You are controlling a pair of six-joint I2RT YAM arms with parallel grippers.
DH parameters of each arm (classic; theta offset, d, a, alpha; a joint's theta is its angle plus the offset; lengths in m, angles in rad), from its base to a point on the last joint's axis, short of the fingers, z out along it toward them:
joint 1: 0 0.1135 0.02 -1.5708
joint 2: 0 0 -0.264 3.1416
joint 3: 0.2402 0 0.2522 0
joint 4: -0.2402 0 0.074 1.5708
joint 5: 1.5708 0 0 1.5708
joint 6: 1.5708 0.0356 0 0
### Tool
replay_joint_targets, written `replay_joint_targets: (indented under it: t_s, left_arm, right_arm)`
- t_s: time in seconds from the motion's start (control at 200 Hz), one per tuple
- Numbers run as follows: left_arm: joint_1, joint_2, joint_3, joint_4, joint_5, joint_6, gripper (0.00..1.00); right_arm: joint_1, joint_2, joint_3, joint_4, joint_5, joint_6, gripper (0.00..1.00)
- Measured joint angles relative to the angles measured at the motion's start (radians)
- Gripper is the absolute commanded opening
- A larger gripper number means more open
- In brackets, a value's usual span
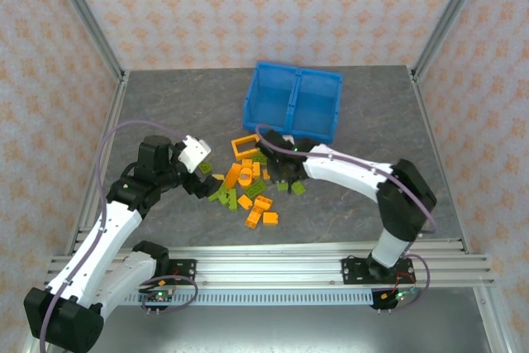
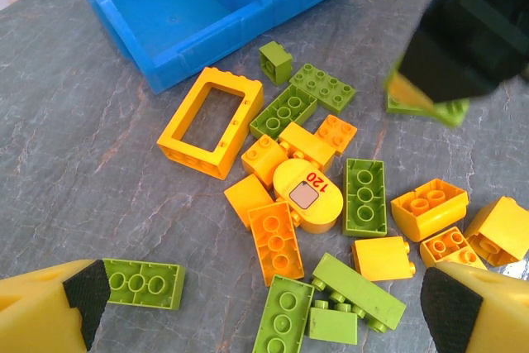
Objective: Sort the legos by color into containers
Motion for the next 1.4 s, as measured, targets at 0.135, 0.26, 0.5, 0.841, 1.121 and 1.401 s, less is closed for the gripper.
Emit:
replay_joint_targets:
  t_s: [0.135,0.26,0.5,0.841,1.121,1.401]
  left_arm:
    - [-0.001,0.0,0.0,0.0,0.01,0.0,1.0]
    - [-0.006,-0.003,-0.011,0.024,0.05,0.0,1.0]
    - [-0.04,-0.02,-0.034,0.053,0.09,0.0,1.0]
    - [-0.059,-0.019,-0.034,0.055,0.088,0.0,1.0]
    - [-0.059,-0.008,-0.034,0.063,0.085,0.0,1.0]
    - [-0.062,0.013,-0.034,0.07,0.085,0.0,0.99]
  right_arm:
    - [-0.038,-0.032,0.195,-0.009,0.155,-0.065,0.26]
    - [-0.148,-0.006,0.33,0.005,0.246,-0.133,0.26]
    - [-0.374,0.278,0.6,0.022,0.259,-0.187,0.25]
    - [-0.478,0.645,0.88,-0.047,0.146,-0.174,0.34]
    - [-0.491,0.695,0.958,-0.112,0.098,-0.164,0.46]
    - [-0.491,0.476,0.723,-0.08,0.07,-0.167,0.46]
